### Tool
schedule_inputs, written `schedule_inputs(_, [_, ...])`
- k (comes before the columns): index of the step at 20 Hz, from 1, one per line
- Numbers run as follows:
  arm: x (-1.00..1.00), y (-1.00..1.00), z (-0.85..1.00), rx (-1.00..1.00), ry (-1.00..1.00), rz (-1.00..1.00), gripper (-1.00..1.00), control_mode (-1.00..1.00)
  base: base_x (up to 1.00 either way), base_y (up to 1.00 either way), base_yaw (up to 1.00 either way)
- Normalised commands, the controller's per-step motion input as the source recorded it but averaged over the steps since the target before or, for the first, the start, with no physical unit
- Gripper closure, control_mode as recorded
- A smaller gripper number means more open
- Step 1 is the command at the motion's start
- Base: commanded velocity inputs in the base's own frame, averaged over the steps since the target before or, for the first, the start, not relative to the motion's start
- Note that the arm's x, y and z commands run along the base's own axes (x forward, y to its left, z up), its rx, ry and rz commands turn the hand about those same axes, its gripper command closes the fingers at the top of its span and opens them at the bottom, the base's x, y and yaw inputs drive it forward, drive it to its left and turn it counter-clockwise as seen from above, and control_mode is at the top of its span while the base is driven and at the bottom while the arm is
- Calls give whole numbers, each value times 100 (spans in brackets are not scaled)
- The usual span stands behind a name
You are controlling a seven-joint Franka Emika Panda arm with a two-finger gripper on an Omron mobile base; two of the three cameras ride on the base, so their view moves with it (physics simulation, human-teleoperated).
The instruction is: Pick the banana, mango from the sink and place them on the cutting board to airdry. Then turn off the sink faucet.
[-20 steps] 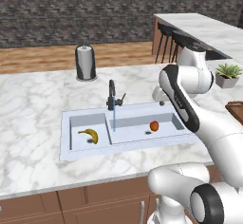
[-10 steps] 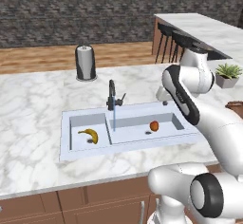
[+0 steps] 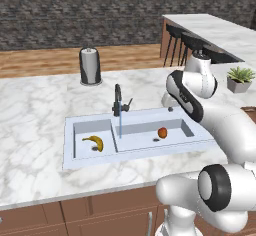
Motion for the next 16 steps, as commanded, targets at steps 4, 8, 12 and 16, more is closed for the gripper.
schedule_inputs(4, [26,-2,-39,0,-1,3,-100,-100,0,0,0])
schedule_inputs(8, [14,-9,-21,0,-1,3,-100,-100,0,0,0])
schedule_inputs(12, [11,-5,-23,0,0,0,-100,-100,0,0,0])
schedule_inputs(16, [7,-1,-16,0,0,0,-100,-100,0,0,0])
